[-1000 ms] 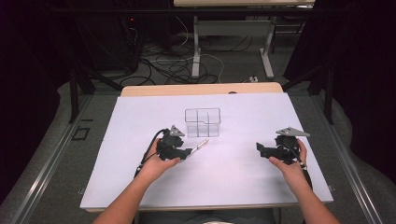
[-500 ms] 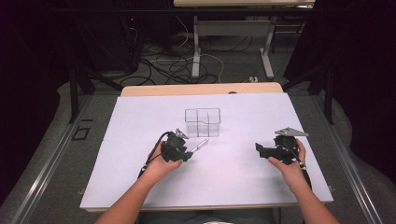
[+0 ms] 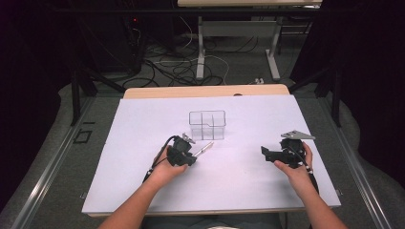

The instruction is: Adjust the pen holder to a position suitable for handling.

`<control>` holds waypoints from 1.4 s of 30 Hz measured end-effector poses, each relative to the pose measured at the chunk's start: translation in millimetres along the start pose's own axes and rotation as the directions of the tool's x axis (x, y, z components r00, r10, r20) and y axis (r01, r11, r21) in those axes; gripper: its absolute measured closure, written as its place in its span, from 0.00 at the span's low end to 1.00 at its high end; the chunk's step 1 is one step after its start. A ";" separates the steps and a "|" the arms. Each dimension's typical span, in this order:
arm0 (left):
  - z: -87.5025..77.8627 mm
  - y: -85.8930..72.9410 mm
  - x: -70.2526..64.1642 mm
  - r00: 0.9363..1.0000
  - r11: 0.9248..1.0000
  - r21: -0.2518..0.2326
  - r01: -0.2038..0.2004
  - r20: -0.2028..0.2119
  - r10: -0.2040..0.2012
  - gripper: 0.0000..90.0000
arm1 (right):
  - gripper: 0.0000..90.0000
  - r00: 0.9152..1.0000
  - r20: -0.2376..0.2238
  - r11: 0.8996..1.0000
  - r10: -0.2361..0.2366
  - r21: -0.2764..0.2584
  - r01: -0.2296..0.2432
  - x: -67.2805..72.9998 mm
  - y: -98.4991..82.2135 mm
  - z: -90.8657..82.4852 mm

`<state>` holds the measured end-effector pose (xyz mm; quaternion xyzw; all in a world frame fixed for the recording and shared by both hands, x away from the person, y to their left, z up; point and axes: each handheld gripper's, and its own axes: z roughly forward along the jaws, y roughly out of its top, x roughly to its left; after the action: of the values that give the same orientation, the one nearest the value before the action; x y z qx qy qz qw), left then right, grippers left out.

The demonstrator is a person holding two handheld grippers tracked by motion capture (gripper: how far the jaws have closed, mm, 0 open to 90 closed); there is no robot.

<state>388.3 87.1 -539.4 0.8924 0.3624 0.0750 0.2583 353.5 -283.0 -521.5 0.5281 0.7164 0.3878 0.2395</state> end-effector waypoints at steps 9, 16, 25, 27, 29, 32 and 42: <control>0.1 0.2 0.6 1.000 1.000 0.010 -0.004 -0.010 0.004 0.86 | 0.10 1.000 -0.001 1.000 0.001 0.001 -0.001 0.5 -0.2 -0.2; 0.4 0.4 0.5 1.000 1.000 0.012 -0.014 -0.013 0.015 0.88 | 0.10 1.000 -0.002 1.000 -0.003 0.000 0.003 0.4 -0.1 -0.2; -0.8 1.3 1.7 1.000 0.999 0.026 -0.020 -0.001 0.020 0.89 | 0.10 1.000 -0.006 1.000 -0.004 -0.001 0.004 1.8 0.1 -0.3; -1.8 1.5 1.4 1.000 1.000 0.026 -0.014 0.008 0.014 0.89 | 0.10 1.000 -0.005 1.000 -0.008 -0.002 0.008 1.8 -0.2 -0.3; -3.0 2.3 0.7 1.000 1.000 0.026 -0.018 0.015 0.017 0.89 | 0.11 1.000 -0.005 1.000 -0.009 -0.001 0.009 1.8 -0.3 -0.5; -4.1 2.9 -1.3 1.000 1.000 0.025 -0.018 0.022 0.017 0.89 | 0.11 1.000 -0.004 1.000 -0.008 -0.003 0.008 1.6 0.0 -0.9; -14.9 5.3 -5.5 0.998 1.000 0.005 -0.022 0.052 0.022 0.89 | 0.14 1.000 0.001 1.000 -0.013 -0.002 0.013 1.9 -0.8 -2.5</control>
<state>382.8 86.2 -523.6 0.8987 0.3457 0.0536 0.2646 350.6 -282.1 -520.6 0.5234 0.7192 0.3869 0.2430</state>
